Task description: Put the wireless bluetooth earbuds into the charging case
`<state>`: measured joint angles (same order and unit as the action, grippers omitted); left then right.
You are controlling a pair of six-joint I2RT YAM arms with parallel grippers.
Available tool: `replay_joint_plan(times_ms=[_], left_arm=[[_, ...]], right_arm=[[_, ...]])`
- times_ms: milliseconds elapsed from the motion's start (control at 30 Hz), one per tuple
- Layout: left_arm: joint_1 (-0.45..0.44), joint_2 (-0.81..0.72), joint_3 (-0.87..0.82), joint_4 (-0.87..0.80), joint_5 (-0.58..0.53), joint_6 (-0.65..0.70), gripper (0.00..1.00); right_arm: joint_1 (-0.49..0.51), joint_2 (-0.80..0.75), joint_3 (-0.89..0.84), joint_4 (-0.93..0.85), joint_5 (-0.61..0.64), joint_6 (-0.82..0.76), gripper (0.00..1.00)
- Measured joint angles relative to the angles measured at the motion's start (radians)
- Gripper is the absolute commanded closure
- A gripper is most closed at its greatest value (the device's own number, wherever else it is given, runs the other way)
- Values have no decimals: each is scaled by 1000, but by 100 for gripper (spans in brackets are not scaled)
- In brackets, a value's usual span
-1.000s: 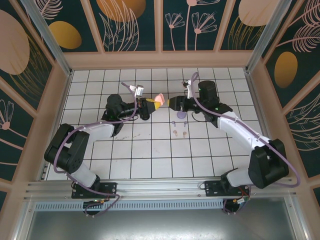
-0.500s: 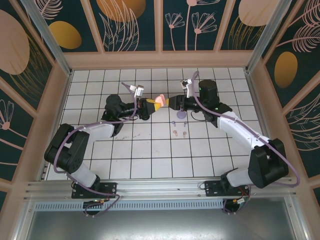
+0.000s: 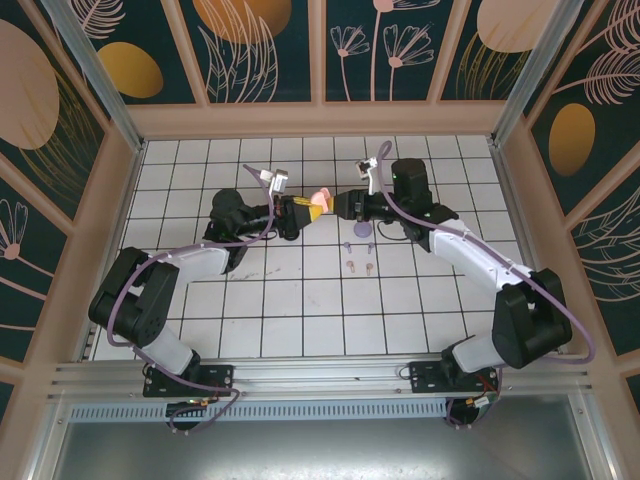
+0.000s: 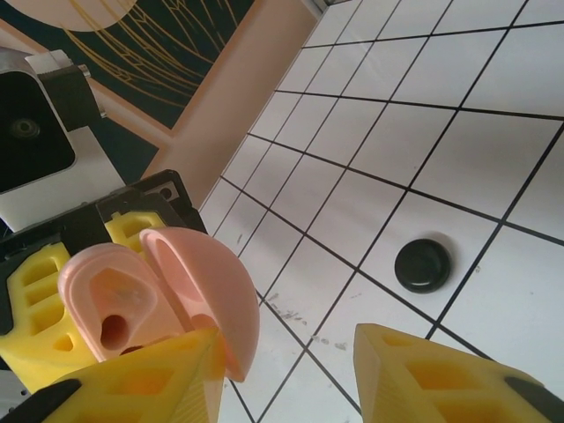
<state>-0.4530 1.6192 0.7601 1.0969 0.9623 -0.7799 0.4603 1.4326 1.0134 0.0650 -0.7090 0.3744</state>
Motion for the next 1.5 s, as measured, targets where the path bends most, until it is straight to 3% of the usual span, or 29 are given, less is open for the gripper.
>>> replay_joint_plan(times_ms=[167, 533, 700, 967, 1267, 1500], left_arm=[[0, 0, 3, -1, -1, -1, 100], [0, 7, 3, -2, -9, -8, 100], [0, 7, 3, -3, -16, -7, 99], [-6, 6, 6, -34, -60, 26, 55], [-8, -58, 63, -261, -163, 194, 39], [-8, -111, 243, -604, -182, 439, 32]], right_arm=[[5, 16, 13, 7, 0, 2, 68], [13, 24, 30, 5, -18, 2, 99], [13, 24, 33, -2, -17, 2, 100], [15, 24, 50, -34, 31, -5, 100], [4, 24, 132, -172, 180, -80, 100], [2, 40, 248, -326, 267, -231, 100]])
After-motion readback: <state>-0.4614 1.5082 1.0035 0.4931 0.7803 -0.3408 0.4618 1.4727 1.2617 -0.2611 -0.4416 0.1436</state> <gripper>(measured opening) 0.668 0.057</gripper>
